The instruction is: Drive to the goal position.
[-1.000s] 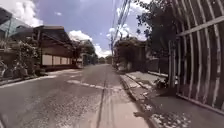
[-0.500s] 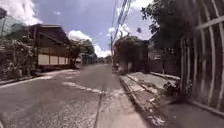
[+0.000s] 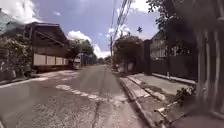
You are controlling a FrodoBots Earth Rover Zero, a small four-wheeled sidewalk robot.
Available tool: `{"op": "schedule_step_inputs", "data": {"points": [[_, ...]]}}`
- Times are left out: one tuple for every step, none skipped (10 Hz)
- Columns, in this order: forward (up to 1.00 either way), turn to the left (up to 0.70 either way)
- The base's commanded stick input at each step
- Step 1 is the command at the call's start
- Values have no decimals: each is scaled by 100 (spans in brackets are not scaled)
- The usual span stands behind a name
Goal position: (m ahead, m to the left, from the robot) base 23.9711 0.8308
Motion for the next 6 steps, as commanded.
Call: {"op": "schedule_step_inputs", "data": {"points": [[70,0],[70,0],[70,0],[70,0],[70,0],[70,6]]}}
